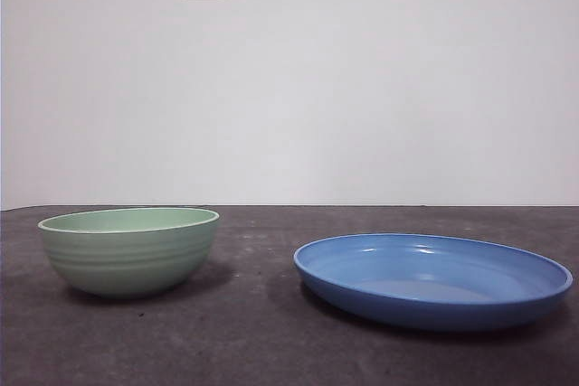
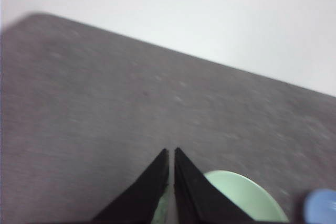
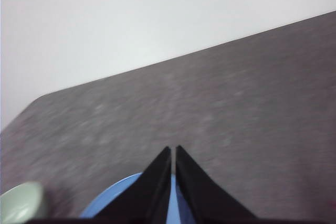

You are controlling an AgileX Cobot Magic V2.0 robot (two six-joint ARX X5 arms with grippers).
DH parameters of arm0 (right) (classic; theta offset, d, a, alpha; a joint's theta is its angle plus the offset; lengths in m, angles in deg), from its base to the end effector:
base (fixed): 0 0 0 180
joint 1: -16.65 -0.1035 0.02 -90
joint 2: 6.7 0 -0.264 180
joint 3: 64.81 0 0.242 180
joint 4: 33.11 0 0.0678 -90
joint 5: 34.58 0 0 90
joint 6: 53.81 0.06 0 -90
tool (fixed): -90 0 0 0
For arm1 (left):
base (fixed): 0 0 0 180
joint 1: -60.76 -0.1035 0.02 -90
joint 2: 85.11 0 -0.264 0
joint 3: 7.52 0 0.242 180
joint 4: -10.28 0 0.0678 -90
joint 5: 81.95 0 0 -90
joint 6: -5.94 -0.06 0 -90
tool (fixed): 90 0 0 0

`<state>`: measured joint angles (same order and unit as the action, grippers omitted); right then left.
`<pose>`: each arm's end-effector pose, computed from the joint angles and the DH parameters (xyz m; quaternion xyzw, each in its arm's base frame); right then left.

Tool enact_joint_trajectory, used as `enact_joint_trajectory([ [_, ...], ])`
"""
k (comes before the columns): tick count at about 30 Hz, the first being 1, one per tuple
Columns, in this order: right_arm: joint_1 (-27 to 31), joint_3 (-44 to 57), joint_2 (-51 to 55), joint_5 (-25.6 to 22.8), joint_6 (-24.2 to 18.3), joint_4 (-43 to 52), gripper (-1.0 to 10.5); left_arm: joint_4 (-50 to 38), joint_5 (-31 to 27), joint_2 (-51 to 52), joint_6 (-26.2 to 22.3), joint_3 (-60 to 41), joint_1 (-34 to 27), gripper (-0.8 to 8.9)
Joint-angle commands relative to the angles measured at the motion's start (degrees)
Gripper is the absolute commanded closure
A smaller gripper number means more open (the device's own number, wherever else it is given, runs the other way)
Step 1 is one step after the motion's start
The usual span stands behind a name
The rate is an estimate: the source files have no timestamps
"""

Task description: Place the green bowl on the blue plate

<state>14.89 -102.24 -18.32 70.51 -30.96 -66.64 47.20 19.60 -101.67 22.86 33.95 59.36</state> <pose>0.1033 0.0188 0.2451 0.2032 0.0945 0.1300 0.9659 0.1105 -0.0093 0.2543 -0.1574 0.1158 -0.0717 0.9781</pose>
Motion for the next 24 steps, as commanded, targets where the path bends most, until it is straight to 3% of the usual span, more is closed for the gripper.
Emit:
enact_joint_trajectory([
  [1, 0.00, -3.45, -3.08, 4.90, 0.50, -1.40, 9.4, 2.80, 4.04, -2.78, 0.46, 5.27, 0.04, 7.96],
  [7, 0.00, -10.01, -10.19, 16.96, 0.44, -6.14, 9.4, 7.15, 15.98, -9.60, 0.28, 13.33, 0.04, 7.96],
  [10, 0.00, -13.44, -13.16, 20.11, -1.84, -9.31, 9.4, 8.50, 21.88, -12.92, 0.31, 16.39, 0.04, 7.96],
  [17, -0.17, -23.74, -19.96, 21.09, -10.91, -21.03, 9.4, 11.89, 30.40, -20.50, -0.35, 22.27, 2.62, 7.96],
  [24, -2.01, -32.02, -26.14, 20.92, -18.16, -30.29, 9.4, 17.40, 31.56, -25.57, -6.14, 25.94, 9.51, 7.96],
])
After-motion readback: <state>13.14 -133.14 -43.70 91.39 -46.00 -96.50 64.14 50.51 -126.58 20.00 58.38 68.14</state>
